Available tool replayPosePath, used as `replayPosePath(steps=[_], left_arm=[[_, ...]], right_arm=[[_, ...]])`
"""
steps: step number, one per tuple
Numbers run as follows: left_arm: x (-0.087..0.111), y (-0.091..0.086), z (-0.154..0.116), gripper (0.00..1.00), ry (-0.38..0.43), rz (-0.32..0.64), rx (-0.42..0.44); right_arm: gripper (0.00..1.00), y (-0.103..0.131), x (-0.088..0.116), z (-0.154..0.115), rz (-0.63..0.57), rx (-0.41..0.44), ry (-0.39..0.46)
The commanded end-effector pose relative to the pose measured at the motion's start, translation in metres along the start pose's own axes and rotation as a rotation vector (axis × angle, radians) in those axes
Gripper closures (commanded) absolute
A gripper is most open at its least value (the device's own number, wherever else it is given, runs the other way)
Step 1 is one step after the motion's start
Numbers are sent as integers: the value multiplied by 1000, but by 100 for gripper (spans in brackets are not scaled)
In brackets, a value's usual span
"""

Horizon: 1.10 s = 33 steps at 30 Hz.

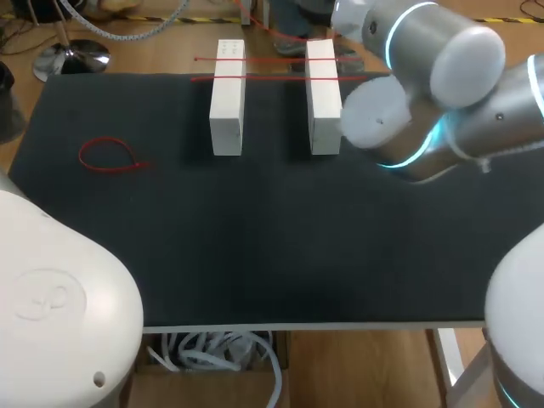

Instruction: Grab the tape and strap the tape.

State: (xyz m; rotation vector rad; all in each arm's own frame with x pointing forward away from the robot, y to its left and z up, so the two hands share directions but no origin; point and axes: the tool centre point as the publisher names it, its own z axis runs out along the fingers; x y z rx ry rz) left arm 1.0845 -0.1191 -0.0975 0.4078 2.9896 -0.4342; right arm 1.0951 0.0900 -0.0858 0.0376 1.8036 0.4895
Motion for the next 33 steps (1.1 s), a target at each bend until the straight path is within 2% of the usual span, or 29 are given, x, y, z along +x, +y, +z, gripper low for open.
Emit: replayPosePath(steps=[1, 13, 19, 25, 29, 33], left_arm=[[-1, -1, -1, 100, 4, -1, -4], [-1, -1, -1, 100, 4, -1, -4], [-1, -1, -1, 100, 4, -1, -4], [-1, -1, -1, 100, 4, -1, -4], [-1, -1, -1, 100, 4, -1, -4], [-1, -1, -1, 100, 4, -1, -4]], right_arm=[[100, 9, 7, 7, 64, 403, -104], [100, 16, 19, 16, 172, 441, -100], [100, 33, 26, 19, 188, 396, -82], [100, 39, 27, 21, 190, 376, -87], [100, 43, 26, 22, 212, 318, -91], [100, 43, 26, 22, 212, 318, -91]])
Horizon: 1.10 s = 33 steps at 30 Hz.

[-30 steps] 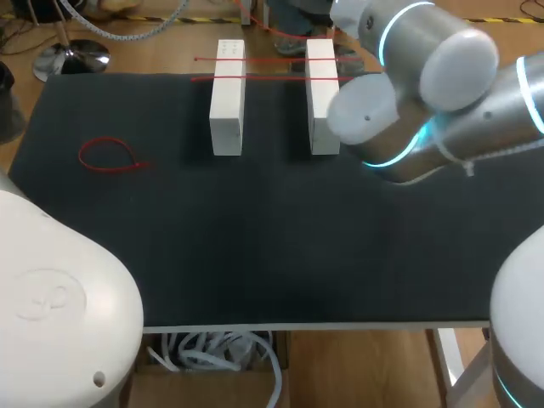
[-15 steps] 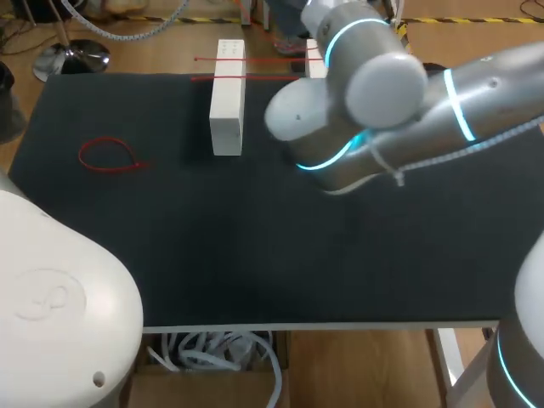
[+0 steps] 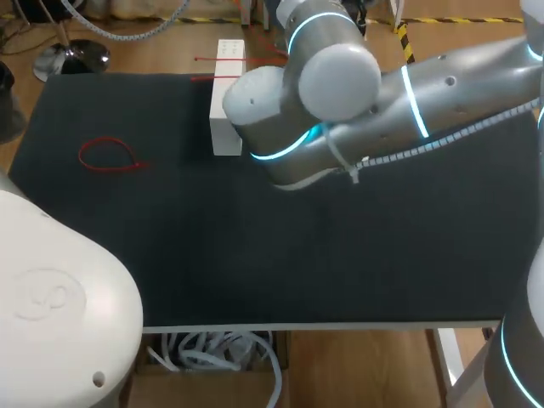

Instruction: Grab the tape and strap the tape.

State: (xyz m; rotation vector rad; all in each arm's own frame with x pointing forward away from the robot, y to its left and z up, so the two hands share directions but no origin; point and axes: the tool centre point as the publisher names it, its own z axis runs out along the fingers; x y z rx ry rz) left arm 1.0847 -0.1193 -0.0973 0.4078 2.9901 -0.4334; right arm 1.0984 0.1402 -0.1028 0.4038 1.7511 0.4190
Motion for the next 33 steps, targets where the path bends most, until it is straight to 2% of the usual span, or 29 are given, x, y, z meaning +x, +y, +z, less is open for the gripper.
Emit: replayPosePath(steps=[1, 14, 18, 24, 33], left_arm=[[-1, -1, -1, 100, 3, -1, -3], [-1, -1, -1, 100, 3, -1, -3], [-1, -1, -1, 100, 3, -1, -3], [-1, -1, -1, 100, 3, -1, -3], [-1, -1, -1, 100, 3, -1, -3]], right_arm=[[100, 4, -2, 0, -2, 92, 5], [100, 4, -2, 0, -2, 92, 5], [100, 21, 11, 1, -80, 56, 16], [100, 36, 20, 0, -114, 13, 23], [100, 49, 28, 3, -122, 11, 15]])
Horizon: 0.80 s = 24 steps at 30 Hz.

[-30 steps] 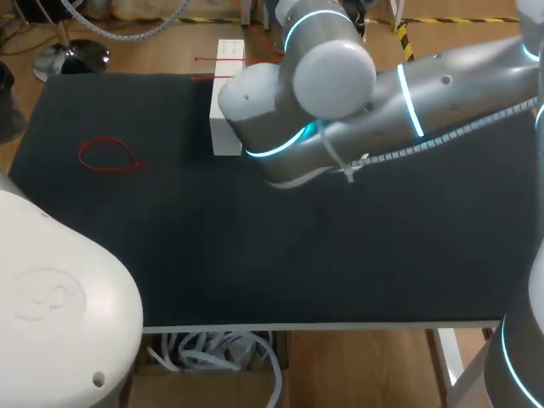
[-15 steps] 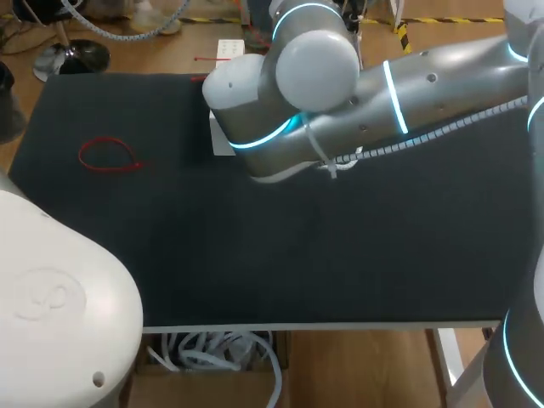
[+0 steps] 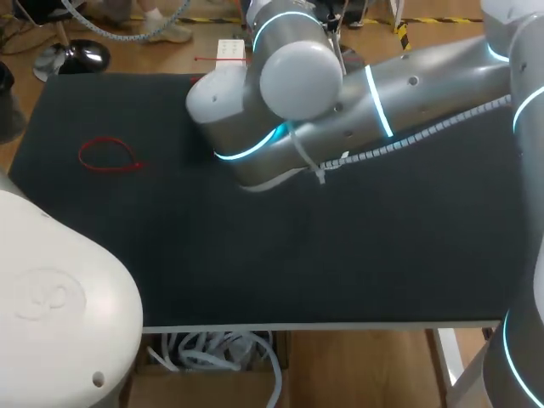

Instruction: Grab the tape and strap the tape.

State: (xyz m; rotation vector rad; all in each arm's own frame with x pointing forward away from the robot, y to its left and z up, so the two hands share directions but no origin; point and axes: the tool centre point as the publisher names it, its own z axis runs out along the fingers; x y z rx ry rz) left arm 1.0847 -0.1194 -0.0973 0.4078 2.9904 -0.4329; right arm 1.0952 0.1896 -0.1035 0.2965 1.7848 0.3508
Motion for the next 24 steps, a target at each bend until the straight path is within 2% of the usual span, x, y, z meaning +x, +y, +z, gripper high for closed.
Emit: replayPosePath(steps=[1, 17, 24], left_arm=[[-1, -1, -1, 100, 3, -1, -3], [-1, -1, -1, 100, 3, -1, -3], [-1, -1, -1, 100, 3, -1, -3]], right_arm=[[100, 9, 3, 4, -16, 20, -8], [100, 34, 16, 2, -75, 19, 9], [100, 36, 11, 4, -99, 36, -14]])
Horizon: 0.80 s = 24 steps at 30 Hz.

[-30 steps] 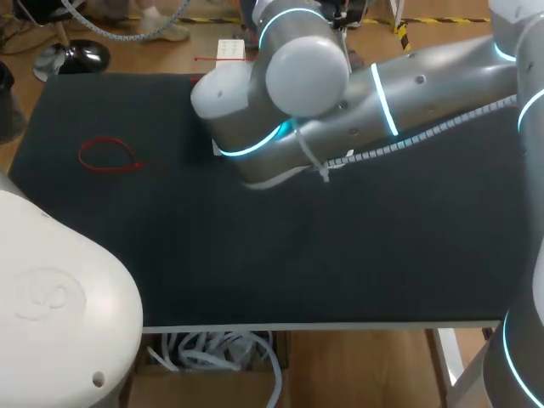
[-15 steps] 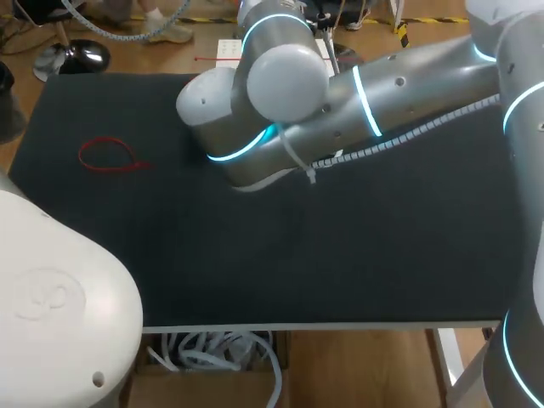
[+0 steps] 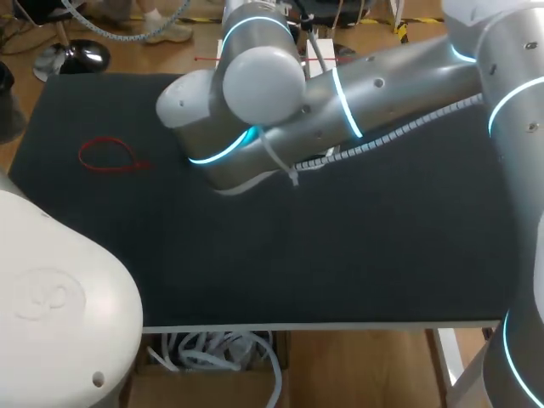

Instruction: Grab the tape and strap the tape.

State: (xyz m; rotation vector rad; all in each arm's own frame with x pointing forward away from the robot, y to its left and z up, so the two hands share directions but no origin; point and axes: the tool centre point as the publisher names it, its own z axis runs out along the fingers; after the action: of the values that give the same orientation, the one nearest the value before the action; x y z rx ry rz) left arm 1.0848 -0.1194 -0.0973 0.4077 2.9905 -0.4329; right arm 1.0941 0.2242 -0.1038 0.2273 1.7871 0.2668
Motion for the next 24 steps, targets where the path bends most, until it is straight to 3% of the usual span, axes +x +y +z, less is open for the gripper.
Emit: replayPosePath(steps=[1, 24], left_arm=[[-1, -1, -1, 100, 3, -1, -3], [-1, -1, -1, 100, 3, -1, -3]], right_arm=[[100, 4, -4, 3, -17, 26, -11], [100, 8, -4, 0, -56, 36, -21]])
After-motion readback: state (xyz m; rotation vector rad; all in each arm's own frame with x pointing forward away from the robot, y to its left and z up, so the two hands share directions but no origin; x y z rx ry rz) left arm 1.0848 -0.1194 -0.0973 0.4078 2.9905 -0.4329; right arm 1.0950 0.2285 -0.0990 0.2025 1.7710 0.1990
